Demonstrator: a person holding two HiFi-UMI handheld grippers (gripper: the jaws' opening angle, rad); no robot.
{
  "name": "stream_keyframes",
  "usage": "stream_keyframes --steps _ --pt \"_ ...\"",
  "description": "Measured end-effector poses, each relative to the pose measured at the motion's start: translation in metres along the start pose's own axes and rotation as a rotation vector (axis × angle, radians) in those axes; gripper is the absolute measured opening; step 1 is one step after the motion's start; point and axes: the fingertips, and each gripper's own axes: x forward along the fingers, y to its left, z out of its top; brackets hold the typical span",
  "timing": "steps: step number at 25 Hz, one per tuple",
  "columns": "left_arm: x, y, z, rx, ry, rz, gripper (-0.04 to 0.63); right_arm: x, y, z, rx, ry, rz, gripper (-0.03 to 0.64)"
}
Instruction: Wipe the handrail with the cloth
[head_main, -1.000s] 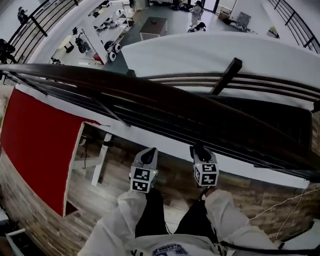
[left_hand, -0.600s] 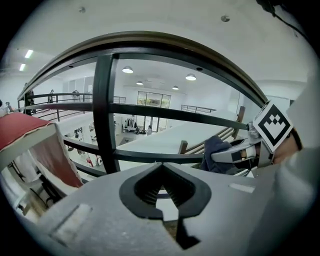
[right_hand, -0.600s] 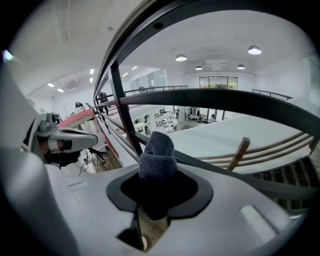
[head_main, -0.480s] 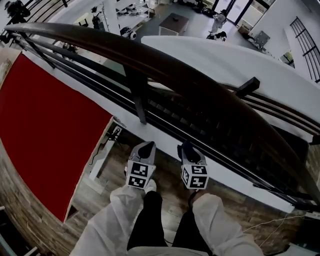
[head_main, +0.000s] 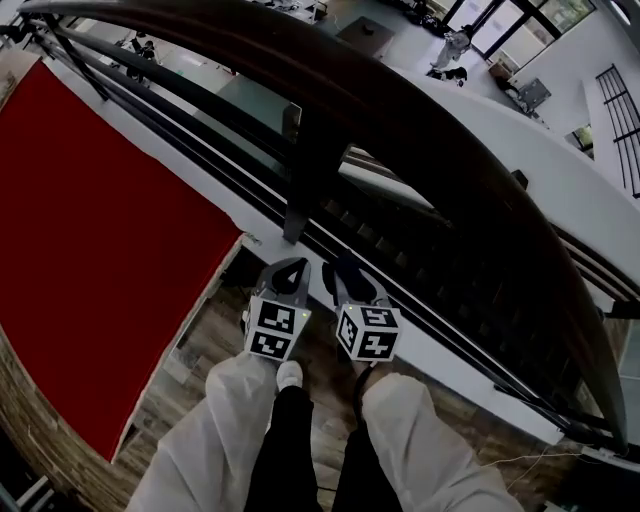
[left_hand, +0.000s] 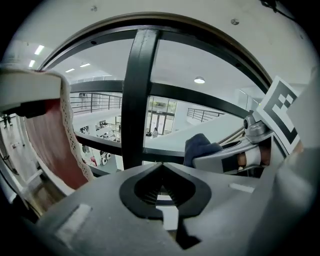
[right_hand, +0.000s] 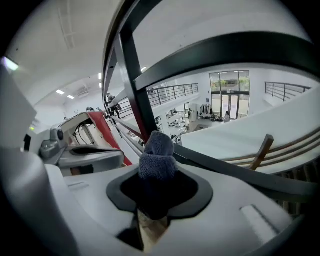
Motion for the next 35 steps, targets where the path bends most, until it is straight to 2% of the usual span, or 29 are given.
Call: stream_keyframes --steps 6,19,24,35 --pt "0.023 0.023 0.009 -0.024 -0.019 0.008 -0.003 0.041 0.013 0.017 0.043 -0.007 0.027 0.107" --pt "0.042 0.039 0.006 -0.064 -0.003 0.002 -0.003 0.094 0.016 0.058 0.053 0.01 0.05 0.109" --pt "0.041 0.039 0.009 -0.114 -0.02 0.014 -0.003 0.098 0.009 0.059 0.042 0.019 0.034 0.107" --pt "0.027 0.032 -0.008 -0.123 0.005 0.022 -0.003 0.095 0.013 0.057 0.002 0.055 0.013 0.107"
